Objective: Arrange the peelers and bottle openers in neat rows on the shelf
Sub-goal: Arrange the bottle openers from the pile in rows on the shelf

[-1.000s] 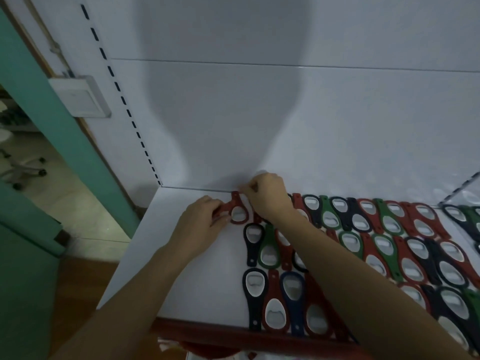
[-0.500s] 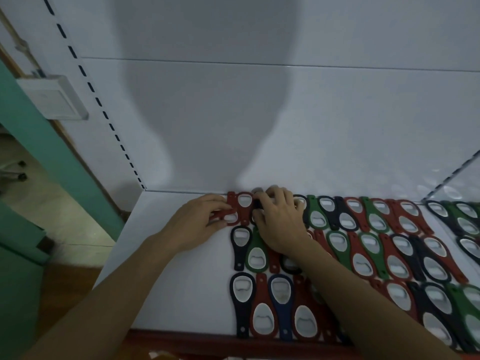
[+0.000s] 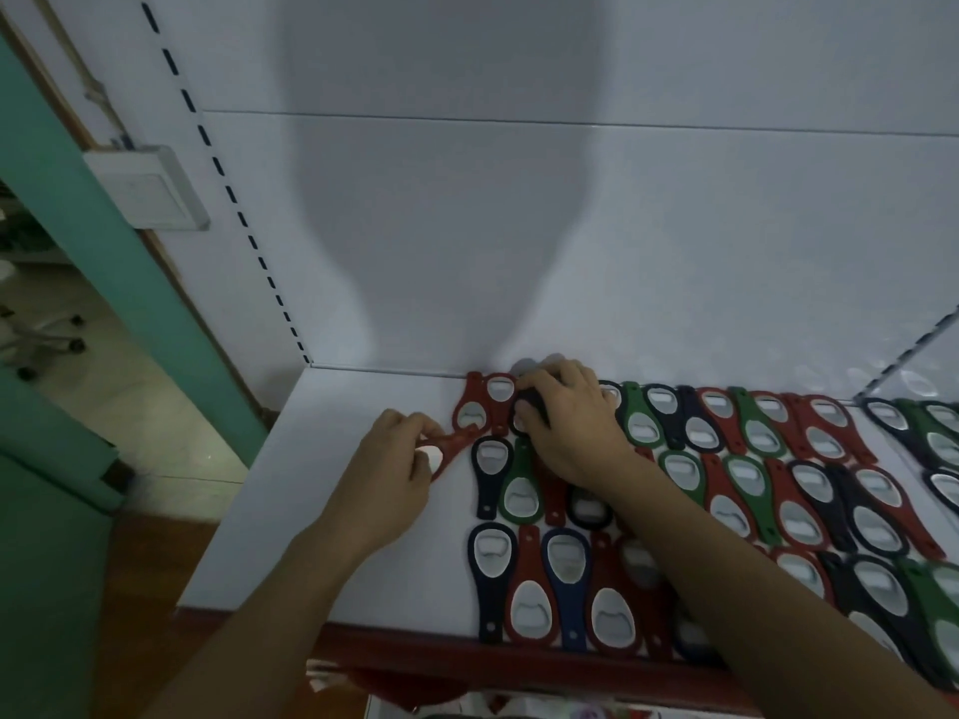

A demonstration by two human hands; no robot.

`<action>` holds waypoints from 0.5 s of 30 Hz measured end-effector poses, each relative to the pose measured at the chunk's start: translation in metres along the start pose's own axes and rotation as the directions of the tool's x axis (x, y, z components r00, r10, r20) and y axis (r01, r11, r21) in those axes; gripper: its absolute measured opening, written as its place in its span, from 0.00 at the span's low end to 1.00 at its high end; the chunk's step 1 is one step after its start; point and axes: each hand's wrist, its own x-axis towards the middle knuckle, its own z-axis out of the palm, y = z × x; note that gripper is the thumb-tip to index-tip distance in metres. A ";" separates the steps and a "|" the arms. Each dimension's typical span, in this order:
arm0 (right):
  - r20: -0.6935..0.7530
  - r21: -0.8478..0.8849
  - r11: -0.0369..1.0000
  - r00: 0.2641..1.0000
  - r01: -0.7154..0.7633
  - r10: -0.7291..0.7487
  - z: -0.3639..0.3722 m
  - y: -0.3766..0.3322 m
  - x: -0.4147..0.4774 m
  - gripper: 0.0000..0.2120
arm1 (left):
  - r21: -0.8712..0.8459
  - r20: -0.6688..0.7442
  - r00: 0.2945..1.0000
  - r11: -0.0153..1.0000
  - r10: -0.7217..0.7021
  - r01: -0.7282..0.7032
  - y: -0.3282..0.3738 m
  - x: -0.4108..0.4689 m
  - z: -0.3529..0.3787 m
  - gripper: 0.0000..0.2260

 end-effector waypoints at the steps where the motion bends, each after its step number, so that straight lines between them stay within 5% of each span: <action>1: -0.038 0.018 1.000 0.999 0.018 -0.017 -0.003 -0.002 -0.002 0.15 | 0.014 -0.029 1.000 1.000 -0.002 0.002 0.000 -0.004 0.002 0.08; 7: -0.147 0.059 0.998 0.989 0.028 -0.019 -0.011 -0.014 -0.014 0.12 | 0.137 -0.117 0.992 0.988 -0.053 0.069 0.000 -0.022 0.000 0.06; 15: -0.064 -0.055 0.993 0.992 -0.108 0.104 -0.007 -0.004 -0.037 0.16 | 0.121 -0.135 0.991 0.993 0.024 -0.007 -0.002 -0.026 0.007 0.11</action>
